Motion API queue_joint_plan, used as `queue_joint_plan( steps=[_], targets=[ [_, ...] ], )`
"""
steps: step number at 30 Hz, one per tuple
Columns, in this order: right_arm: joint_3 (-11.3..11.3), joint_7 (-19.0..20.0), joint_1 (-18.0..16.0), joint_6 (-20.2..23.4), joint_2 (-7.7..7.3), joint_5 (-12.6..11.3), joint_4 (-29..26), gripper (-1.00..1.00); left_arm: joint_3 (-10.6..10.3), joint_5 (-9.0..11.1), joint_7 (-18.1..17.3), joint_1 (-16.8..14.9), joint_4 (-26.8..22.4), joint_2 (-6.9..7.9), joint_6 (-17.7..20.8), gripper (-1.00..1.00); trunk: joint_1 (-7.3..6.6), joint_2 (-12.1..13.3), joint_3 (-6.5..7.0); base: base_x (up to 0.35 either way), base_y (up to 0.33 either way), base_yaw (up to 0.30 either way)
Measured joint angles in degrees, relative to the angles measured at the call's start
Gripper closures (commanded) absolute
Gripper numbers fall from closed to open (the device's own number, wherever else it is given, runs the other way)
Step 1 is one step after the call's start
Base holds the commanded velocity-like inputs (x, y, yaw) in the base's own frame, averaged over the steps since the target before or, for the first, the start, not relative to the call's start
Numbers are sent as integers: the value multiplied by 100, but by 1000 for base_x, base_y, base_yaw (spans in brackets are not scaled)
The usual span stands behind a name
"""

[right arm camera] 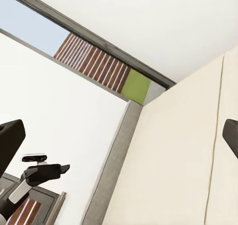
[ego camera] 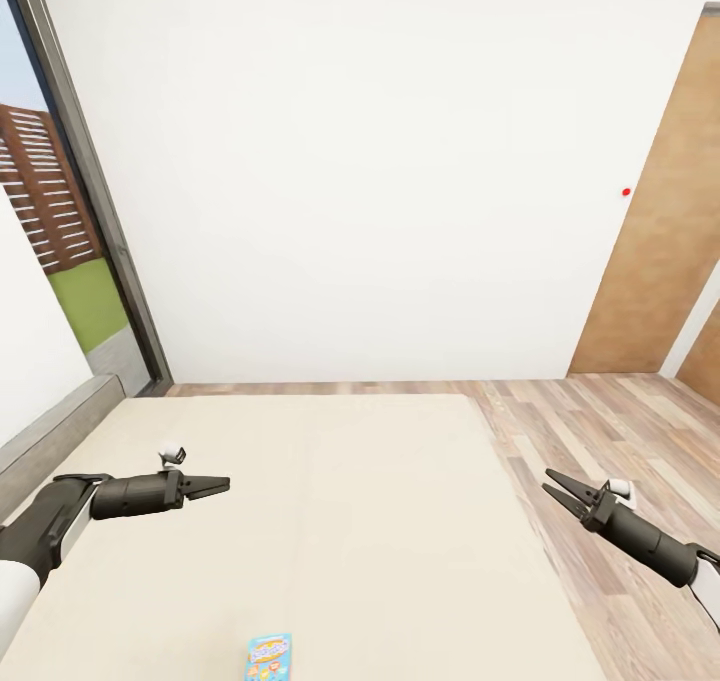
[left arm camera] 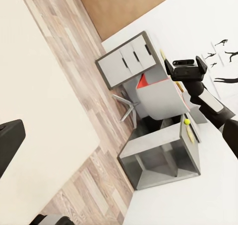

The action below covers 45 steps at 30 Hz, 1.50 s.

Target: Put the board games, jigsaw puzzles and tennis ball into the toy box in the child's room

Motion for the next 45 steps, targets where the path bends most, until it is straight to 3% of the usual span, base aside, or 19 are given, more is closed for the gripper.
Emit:
queue_joint_plan(
  steps=[10,17,21,22,25,32,34,37,41,45],
  targets=[
    [1,-7,0,-2,4,7,1,-100,-14,-22,0,0,0,-18,10,-100,0,1,0,0,-4,0],
    [1,-20,0,-8,6,15,1,-100,-23,-138,125,0,19,-240,31,-100,0,1,0,0,0,0],
    [5,-43,0,-4,8,28,-4,-100,-24,-319,862,0,27,-439,64,-100,0,1,0,0,0,0],
    [19,-90,0,0,6,38,-10,-100,-20,-392,1380,1,33,-563,76,-100,0,1,0,0,0,0],
    [36,-210,0,6,0,69,-29,-100,-20,-447,2142,1,45,-738,90,-100,0,1,0,0,0,0],
    [52,-989,-6,116,5,409,-97,-100,12,-484,3952,1,471,-1084,58,-100,0,1,0,0,0,0],
    [57,-1468,-7,231,35,617,-199,-100,33,-484,4565,1,746,-1169,4,-100,0,1,0,0,0,0],
    [64,-2070,-8,384,76,839,-446,-100,45,-473,5067,0,924,-1229,-128,-100,0,1,0,0,0,0],
    [79,-3073,-8,593,185,1144,-976,-100,48,-471,5528,0,1040,-1330,-340,-100,0,1,0,0,0,0],
    [91,-4255,-8,758,458,1373,-1510,-100,38,-483,5868,0,1093,-1433,-463,-100,0,1,0,0,0,0]
  ],
)
